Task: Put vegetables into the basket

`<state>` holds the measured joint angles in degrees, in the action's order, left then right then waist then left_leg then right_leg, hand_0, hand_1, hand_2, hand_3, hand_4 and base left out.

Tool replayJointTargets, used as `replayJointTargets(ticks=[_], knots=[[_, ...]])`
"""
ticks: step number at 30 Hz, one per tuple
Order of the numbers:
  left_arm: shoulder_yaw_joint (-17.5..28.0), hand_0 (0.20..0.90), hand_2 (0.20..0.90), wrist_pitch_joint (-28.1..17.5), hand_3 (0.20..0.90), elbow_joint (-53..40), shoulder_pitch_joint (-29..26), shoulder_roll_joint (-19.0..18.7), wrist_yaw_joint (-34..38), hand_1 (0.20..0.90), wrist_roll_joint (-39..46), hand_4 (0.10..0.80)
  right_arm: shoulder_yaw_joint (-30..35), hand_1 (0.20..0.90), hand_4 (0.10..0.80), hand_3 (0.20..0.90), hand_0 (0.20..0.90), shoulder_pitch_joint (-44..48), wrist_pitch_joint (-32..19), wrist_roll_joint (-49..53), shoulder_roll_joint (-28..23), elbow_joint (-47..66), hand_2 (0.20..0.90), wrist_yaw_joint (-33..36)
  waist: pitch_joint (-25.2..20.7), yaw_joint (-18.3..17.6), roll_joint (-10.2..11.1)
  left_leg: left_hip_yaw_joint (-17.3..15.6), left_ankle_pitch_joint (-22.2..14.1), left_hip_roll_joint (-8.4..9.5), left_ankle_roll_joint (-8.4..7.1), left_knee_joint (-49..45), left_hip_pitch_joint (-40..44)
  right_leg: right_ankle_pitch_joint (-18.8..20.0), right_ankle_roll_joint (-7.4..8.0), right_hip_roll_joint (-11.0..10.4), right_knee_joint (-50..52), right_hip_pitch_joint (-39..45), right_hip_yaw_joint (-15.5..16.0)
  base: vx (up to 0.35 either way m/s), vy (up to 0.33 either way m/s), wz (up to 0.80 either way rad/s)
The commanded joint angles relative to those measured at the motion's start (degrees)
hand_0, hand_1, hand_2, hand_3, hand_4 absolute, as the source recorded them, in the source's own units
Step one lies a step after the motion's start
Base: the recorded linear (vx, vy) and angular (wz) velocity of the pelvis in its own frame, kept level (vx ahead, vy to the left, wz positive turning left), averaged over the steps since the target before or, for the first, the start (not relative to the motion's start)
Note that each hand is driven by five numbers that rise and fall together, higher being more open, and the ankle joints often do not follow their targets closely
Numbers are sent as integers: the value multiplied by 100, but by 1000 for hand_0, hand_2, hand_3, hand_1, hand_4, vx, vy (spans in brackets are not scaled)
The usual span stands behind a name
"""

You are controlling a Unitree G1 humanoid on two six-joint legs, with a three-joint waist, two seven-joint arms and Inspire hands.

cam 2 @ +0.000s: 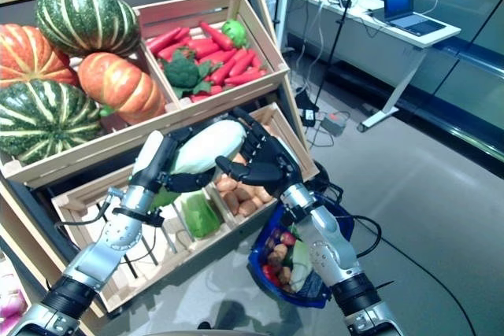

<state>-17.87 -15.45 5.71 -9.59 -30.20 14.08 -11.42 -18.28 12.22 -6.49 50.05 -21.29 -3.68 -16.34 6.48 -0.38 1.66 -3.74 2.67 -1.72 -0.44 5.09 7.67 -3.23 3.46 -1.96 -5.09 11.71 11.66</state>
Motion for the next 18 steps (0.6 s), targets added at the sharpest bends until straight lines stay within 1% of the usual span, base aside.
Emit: replayJointTargets(ticks=[1, 4, 7, 12, 13, 14, 15, 18], knots=[[-389, 300, 300, -815, 300, -65, -1339, -79, 16, 300, 58, 400, 192, 900, 800, 900, 900, 883, -282, 361, 248, 608, 900, -213, -385, 60, 4, -62, -826, 162, 184, -9, 305, -60, -184, 2, 9, 21, -110, 0, 0, 0], [-513, 300, 300, -914, 300, -82, -1408, -8, 74, 300, 9, 400, 130, 900, 800, 900, 900, 922, -326, 350, 303, 474, 900, -134, -365, 59, 7, -80, -826, 151, 188, -9, 323, -56, -183, -2, 9, 36, -119, 0, 0, 0], [-596, 300, 300, -930, 300, -107, -1486, 75, 93, 300, -26, 400, 103, 900, 800, 900, 900, 940, -295, 452, 384, 367, 900, -160, -373, 54, 10, -71, -840, 148, 188, -9, 331, -57, -172, -4, 9, 41, -125, 0, 0, 0], [-682, 300, 300, -936, 300, -148, -1536, 103, 96, 300, -50, 400, 79, 900, 800, 900, 900, 965, -261, 553, 444, 324, 900, -115, -384, 51, 18, -68, -840, 147, 181, -9, 326, -58, -163, -7, 9, 38, -130, 0, 0, 0], [-705, 300, 300, -917, 300, -153, -1548, 117, 113, 300, -50, 400, 78, 707, 671, 707, 707, 967, -250, 557, 457, 314, 707, -115, -388, 45, 21, -70, -839, 145, 183, -9, 324, -56, -162, -8, 9, 35, -136, 0, 0, 0], [-704, 300, 300, -925, 300, -151, -1546, 119, 114, 300, -43, 400, 75, 582, 588, 582, 582, 970, -248, 557, 463, 307, 582, -115, -391, 45, 21, -73, -837, 145, 183, -9, 322, -56, -163, -8, 9, 33, -141, 0, 0, 0], [-704, 300, 300, -931, 300, -154, -1544, 118, 115, 300, -37, 400, 73, 300, 400, 300, 300, 970, -250, 567, 464, 303, 300, -108, -393, 44, 22, -75, -836, 144, 183, -9, 321, -55, -164, -8, 9, 31, -144, 0, 0, 0], [-717, 300, 300, -941, 300, -174, -1558, 138, 138, 300, -33, 400, 63, 300, 400, 300, 300, 970, -286, 550, 479, 286, 300, -110, -387, 44, 20, -82, -835, 138, 187, -9, 311, -50, -167, -6, 9, 19, -147, 0, 0, 0]])
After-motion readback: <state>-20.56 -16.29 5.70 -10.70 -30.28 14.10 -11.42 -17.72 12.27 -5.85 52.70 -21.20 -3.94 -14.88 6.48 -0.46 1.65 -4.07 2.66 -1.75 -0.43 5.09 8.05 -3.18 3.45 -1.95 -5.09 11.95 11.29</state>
